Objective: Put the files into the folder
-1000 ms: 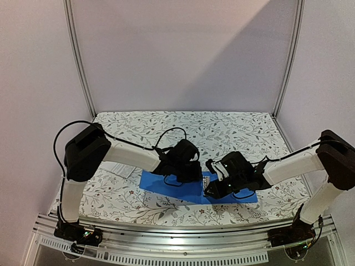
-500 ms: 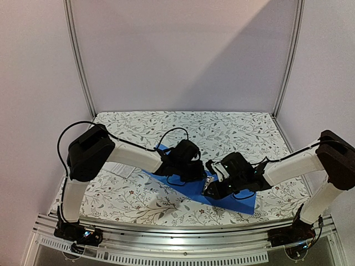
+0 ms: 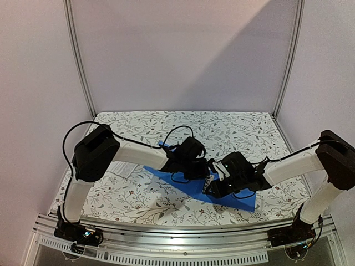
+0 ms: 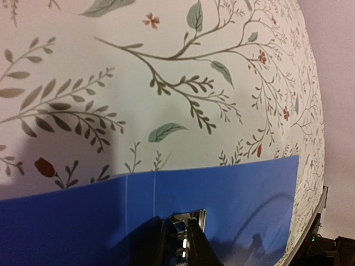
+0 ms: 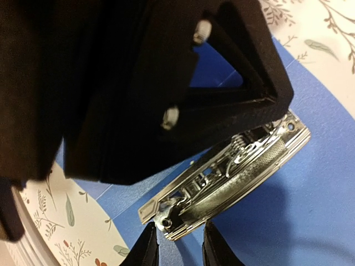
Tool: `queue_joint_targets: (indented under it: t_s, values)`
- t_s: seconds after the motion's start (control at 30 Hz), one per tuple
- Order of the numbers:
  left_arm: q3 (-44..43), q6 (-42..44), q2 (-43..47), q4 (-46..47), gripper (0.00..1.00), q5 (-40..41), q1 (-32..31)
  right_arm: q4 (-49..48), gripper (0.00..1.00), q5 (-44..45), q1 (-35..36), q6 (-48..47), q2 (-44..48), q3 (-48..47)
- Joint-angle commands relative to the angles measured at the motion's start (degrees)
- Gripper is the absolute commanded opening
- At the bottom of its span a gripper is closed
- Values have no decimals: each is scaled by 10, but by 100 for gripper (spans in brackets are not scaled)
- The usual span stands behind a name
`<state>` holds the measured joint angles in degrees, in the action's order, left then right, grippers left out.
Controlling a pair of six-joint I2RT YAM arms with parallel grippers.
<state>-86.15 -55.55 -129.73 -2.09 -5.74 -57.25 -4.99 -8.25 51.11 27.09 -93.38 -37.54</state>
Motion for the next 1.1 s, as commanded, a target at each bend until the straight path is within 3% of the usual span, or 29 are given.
queue_joint_targets:
  t_s: [0.0,0.4,0.77,0.93,1.07]
  values:
    - [-14,35,-28,-96,12,32,-2,38,27,10,6,-12,-14,1]
    - [-1,11,-20,-128,0,42,4,49,27,15,5,-27,-9,-17]
    - [142,-142,113,-82,0,113,2,38,29,24,5,-25,48,-34]
    - [156,-198,131,-102,0,134,-1,31,28,-15,6,-12,42,-44]
    - [198,-238,145,-59,0,130,-3,17,27,-56,6,11,26,-52]
